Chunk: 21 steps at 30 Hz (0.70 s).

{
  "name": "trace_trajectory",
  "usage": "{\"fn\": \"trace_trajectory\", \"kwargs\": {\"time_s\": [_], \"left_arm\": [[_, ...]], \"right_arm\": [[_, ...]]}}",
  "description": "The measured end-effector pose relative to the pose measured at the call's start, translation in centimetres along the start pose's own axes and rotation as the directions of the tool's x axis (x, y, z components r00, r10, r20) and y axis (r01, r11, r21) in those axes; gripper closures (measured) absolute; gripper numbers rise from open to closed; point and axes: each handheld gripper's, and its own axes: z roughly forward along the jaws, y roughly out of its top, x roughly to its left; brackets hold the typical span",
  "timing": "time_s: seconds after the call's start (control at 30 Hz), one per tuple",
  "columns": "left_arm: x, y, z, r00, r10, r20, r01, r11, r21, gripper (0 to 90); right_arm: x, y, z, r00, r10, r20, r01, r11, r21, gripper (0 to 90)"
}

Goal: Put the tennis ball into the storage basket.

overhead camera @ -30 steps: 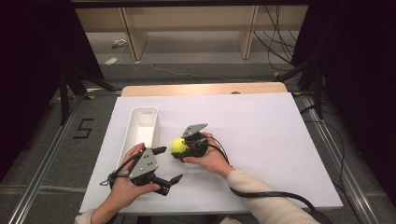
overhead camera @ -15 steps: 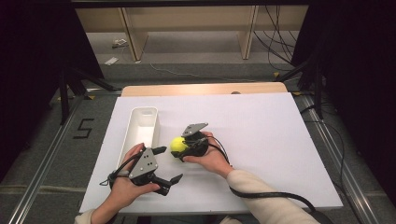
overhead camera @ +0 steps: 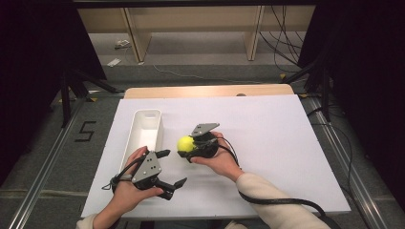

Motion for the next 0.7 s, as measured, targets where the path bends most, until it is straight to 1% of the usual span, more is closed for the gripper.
{"fn": "trace_trajectory", "kwargs": {"time_s": [0.07,0.17,0.43,0.7], "left_arm": [[0.0,0.0,0.0,1.0,-0.001,0.0,0.001,1.0,0.0,0.0],[0.0,0.0,0.0,1.0,-0.002,-0.001,0.002,1.0,0.0,0.0],[0.0,0.0,0.0,1.0,-0.002,-0.001,0.002,1.0,0.002,0.0],[0.0,0.0,0.0,1.0,-0.002,-0.002,0.002,1.0,0.003,0.0]], "right_arm": [[-0.1,0.3,-0.6,1.0,0.006,0.002,-0.006,1.0,-0.016,26.2],[-0.1,0.5,-0.9,1.0,0.009,0.002,-0.009,1.0,-0.026,26.2],[0.1,1.3,-2.5,1.0,-0.001,0.007,0.001,0.998,-0.066,26.2],[0.3,2.0,-3.5,0.9999,-0.004,0.01,0.005,0.995,-0.102,26.2]]}}
